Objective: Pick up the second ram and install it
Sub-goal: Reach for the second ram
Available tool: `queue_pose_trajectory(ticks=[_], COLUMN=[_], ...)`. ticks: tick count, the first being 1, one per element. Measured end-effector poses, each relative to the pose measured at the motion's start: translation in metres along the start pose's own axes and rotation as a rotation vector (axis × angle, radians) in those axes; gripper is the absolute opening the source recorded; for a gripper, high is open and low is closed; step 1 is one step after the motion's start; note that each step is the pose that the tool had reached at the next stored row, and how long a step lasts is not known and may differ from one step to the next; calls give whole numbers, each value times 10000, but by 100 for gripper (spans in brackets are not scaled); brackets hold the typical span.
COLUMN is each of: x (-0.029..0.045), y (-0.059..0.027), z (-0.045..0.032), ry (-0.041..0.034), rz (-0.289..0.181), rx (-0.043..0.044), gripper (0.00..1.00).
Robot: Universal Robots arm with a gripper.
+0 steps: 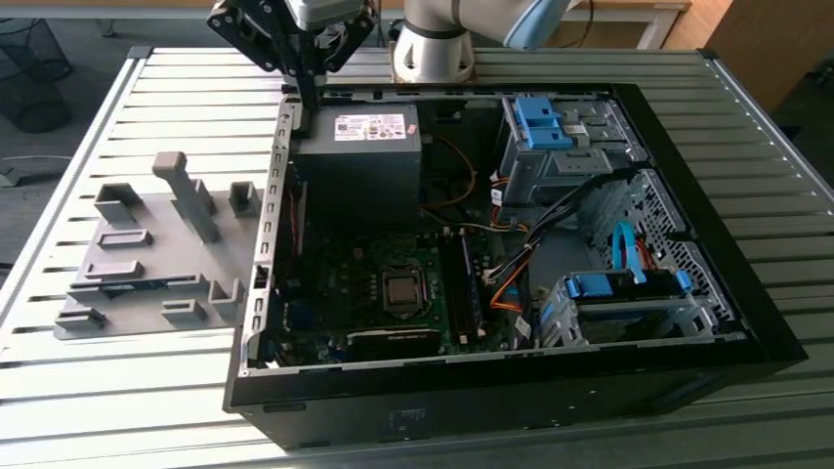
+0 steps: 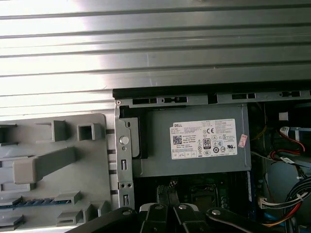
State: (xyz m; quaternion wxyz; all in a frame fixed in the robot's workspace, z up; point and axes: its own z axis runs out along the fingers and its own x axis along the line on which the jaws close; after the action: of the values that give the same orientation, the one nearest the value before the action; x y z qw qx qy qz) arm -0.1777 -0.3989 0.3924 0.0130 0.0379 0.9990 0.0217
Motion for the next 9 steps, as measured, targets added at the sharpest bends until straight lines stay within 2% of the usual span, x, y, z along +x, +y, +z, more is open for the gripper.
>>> queue_pose_trajectory(ticks=[9], x=[69], y=[-5], z=[1], ry=[1], rz=[0], rx=[0], gripper=[11])
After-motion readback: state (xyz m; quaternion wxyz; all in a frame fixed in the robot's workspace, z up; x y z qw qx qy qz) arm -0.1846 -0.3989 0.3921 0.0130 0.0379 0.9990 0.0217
